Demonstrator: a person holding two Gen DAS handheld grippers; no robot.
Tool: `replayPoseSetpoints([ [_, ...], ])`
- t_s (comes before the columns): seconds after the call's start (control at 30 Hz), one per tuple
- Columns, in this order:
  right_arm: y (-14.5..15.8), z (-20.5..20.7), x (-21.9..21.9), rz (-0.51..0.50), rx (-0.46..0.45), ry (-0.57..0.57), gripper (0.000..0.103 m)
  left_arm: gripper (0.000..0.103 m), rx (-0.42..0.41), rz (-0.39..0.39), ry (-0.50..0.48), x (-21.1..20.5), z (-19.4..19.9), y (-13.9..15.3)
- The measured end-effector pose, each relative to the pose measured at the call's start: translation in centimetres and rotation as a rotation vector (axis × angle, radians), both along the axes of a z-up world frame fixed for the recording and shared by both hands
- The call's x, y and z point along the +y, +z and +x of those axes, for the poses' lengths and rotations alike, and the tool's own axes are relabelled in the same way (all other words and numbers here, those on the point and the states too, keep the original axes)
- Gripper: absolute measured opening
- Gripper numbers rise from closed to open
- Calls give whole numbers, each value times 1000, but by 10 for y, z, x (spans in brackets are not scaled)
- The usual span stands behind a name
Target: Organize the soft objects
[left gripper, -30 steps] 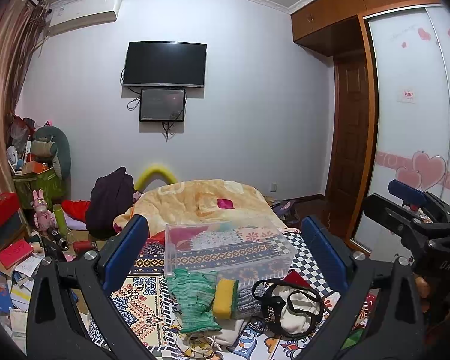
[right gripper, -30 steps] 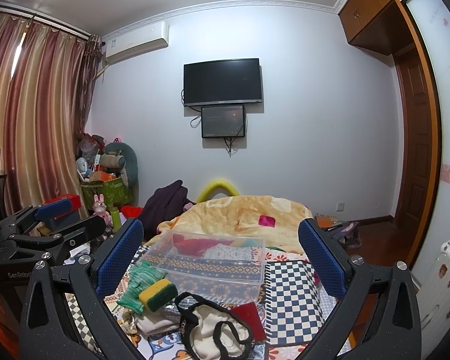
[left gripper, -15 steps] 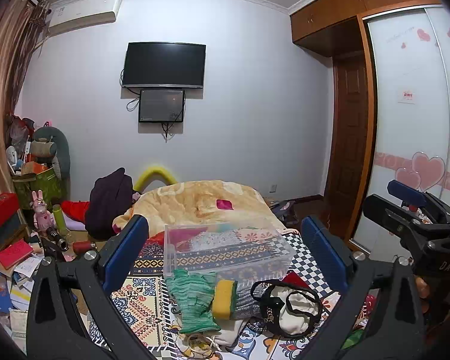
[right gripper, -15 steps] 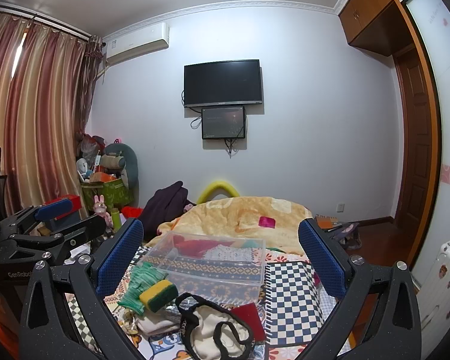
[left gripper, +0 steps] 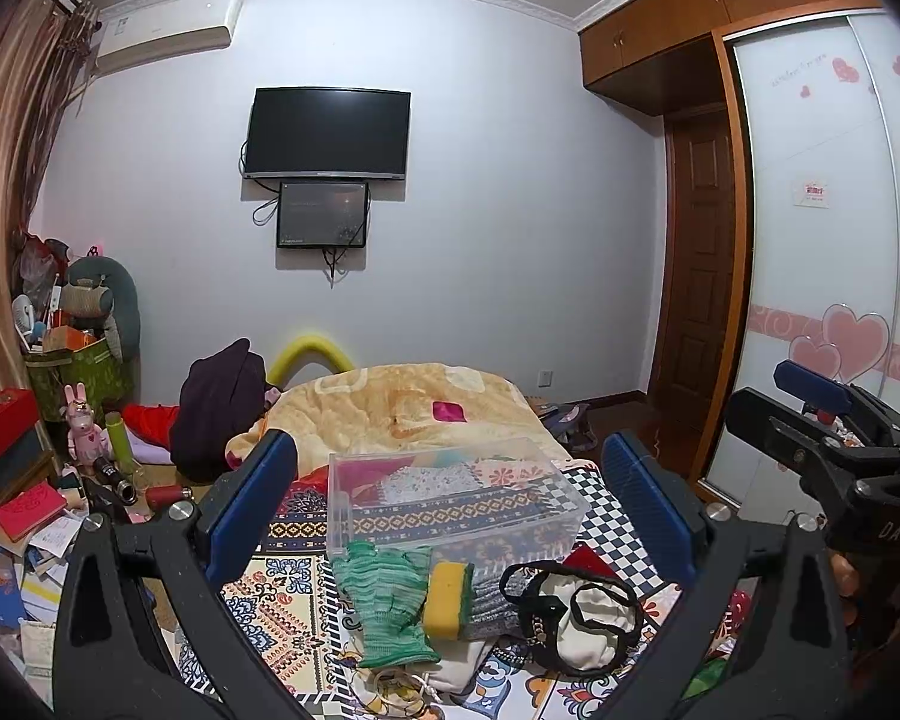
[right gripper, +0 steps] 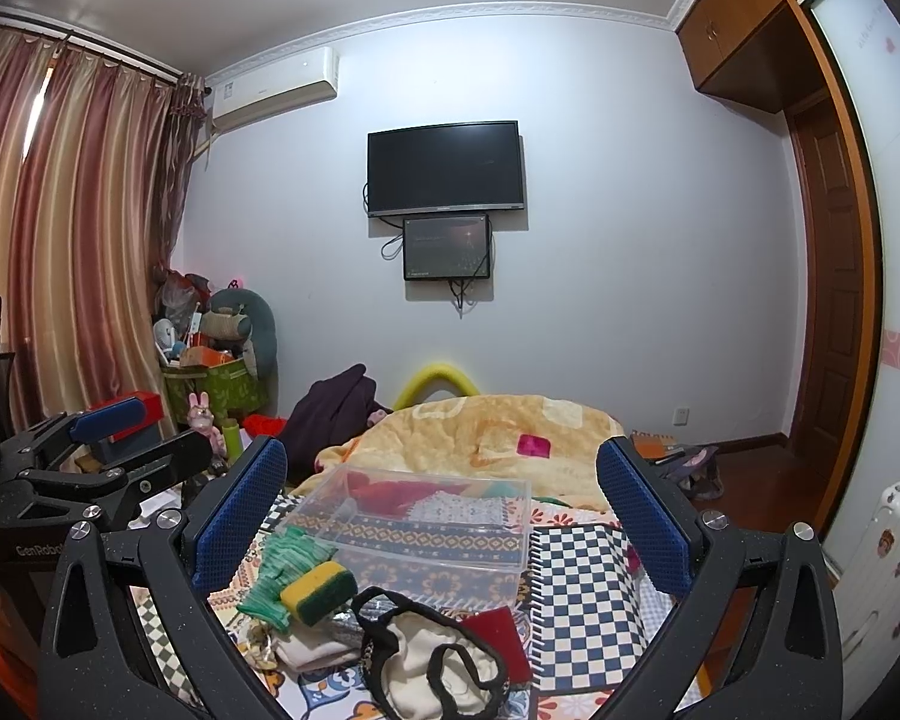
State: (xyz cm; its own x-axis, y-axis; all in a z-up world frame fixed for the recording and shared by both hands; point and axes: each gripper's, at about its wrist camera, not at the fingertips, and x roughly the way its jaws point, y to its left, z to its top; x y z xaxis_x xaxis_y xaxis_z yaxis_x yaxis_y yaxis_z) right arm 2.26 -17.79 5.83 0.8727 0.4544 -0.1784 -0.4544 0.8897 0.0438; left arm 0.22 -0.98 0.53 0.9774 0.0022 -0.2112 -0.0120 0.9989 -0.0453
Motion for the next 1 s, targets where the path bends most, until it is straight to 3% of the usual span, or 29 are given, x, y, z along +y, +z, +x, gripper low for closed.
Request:
replayPoseSetpoints([
  [0.67, -8, 3, 0, -7, 14, 1, 103, 103, 13, 1, 5, 4, -2, -1],
  [1.0, -56, 25, 0, -75, 170, 9, 103, 103, 220, -50, 32, 31, 22, -59],
])
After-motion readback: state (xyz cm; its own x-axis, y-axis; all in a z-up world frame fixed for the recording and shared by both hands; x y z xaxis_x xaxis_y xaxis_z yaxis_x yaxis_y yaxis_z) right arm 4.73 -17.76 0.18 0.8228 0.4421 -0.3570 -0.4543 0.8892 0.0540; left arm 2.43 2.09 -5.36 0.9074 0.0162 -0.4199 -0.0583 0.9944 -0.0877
